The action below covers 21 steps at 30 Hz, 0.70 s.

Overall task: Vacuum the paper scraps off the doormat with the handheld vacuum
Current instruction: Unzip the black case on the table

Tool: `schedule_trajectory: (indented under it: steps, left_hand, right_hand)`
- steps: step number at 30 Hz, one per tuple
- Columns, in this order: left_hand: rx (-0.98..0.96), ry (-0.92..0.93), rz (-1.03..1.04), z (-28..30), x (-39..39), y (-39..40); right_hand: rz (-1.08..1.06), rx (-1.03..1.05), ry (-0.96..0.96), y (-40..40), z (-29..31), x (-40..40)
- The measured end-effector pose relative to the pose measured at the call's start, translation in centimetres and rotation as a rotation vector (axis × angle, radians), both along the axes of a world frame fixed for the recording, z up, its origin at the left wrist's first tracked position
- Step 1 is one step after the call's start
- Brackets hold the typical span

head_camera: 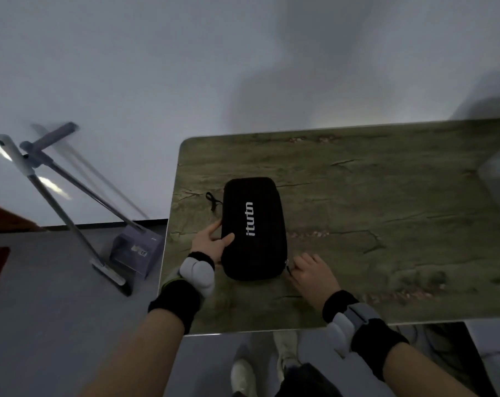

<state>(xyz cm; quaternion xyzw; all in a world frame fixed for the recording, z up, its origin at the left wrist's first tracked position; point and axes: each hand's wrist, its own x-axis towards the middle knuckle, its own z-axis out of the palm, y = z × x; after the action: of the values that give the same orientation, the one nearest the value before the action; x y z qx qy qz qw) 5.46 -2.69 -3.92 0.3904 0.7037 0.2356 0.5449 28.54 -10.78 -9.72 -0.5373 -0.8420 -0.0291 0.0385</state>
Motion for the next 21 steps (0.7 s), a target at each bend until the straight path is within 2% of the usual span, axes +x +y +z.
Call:
schedule_trajectory:
  steps: [3, 8, 12, 14, 17, 19, 21]
  left_hand:
    - [-0.017, -0.06, 0.006, 0.1, -0.3, -0.3]
    - [0.007, -0.085, -0.018, -0.3, -0.8, -0.5]
    - [-0.003, -0.074, -0.041, -0.7, -0.9, -0.4]
    - [0.031, 0.033, -0.11, -0.7, -0.5, -0.3]
    - [0.099, 0.378, -0.277, 0.0, 1.4, -0.3]
    - [0.077, 0.523, -0.377, 1.0, 3.7, -0.2]
    - [-0.013, 0.593, -0.413, 1.7, 5.9, -0.1]
  right_hand:
    - [-0.006, -0.053, 0.086, -3.4, -0.4, -2.6]
    - [-0.084, -0.344, 0.144, -4.2, -1.0, -6.5]
    - [-0.074, -0.253, 0.112, -4.0, -0.5, -5.8]
    - [-0.119, -0.226, 0.16, -4.4, -0.5, -3.9]
    - [-0.349, -0.262, 0.133, -4.0, 0.9, -1.3]
    - [-0.484, -0.413, 0.053, -3.4, 2.1, 0.6]
    - [-0.572, -0.617, 0.033, -2.7, 3.2, 1.8]
